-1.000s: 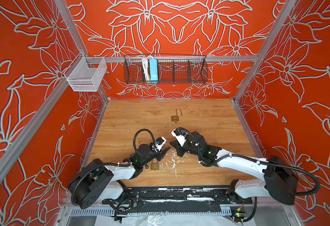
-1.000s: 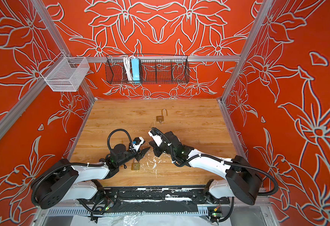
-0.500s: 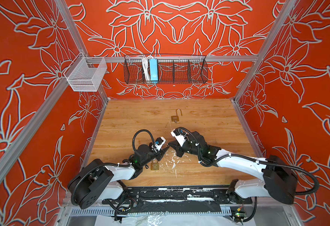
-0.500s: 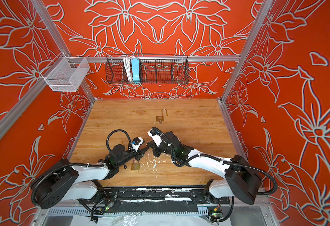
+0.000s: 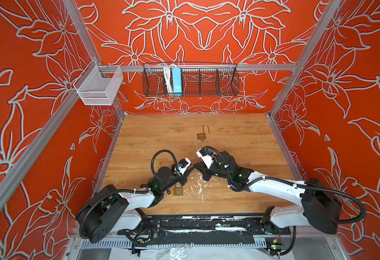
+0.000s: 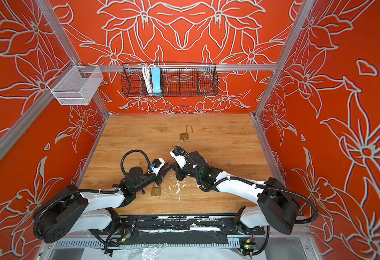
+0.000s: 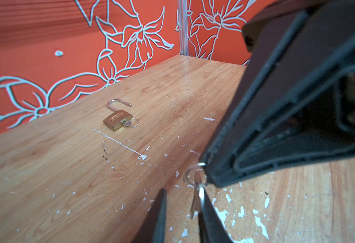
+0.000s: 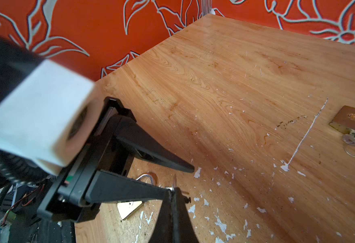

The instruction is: Unlock with the key

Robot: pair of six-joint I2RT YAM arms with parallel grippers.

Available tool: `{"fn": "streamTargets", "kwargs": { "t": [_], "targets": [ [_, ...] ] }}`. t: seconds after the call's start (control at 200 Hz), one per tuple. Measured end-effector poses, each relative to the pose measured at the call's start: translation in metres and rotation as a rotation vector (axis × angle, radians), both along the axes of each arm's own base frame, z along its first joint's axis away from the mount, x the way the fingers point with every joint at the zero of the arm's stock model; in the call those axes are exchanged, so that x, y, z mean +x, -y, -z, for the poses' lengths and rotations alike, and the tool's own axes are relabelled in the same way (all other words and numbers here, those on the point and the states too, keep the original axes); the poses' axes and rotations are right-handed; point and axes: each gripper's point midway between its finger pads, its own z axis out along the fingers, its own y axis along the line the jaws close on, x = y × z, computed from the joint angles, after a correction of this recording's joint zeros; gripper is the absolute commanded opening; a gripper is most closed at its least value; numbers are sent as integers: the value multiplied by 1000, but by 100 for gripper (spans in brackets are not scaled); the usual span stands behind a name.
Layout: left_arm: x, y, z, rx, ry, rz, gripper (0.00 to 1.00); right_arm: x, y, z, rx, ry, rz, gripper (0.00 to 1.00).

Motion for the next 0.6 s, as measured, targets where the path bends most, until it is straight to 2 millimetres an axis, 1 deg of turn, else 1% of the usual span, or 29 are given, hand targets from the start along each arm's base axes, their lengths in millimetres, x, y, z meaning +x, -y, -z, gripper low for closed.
{"fn": "streamTargets", "kwargs": {
  "t": [0.04, 0.185, 0.285, 0.48, 0.601],
  "targets": [
    [-1, 1, 0, 6, 6, 7, 11, 0, 0, 0, 1, -1, 1, 0],
    [-3, 2, 2, 17, 6, 16, 8, 0, 0, 0, 2, 1, 2, 0],
    [-4, 2, 3, 27, 5, 25, 0, 0, 1, 1, 1, 1, 4, 0],
    [-6, 7, 3, 35, -10, 51, 0, 2, 9, 2, -7, 13, 36, 0],
    [-4, 11, -1, 42, -10, 64, 0, 5, 16, -1, -3, 21, 59, 0]
  ]
}}
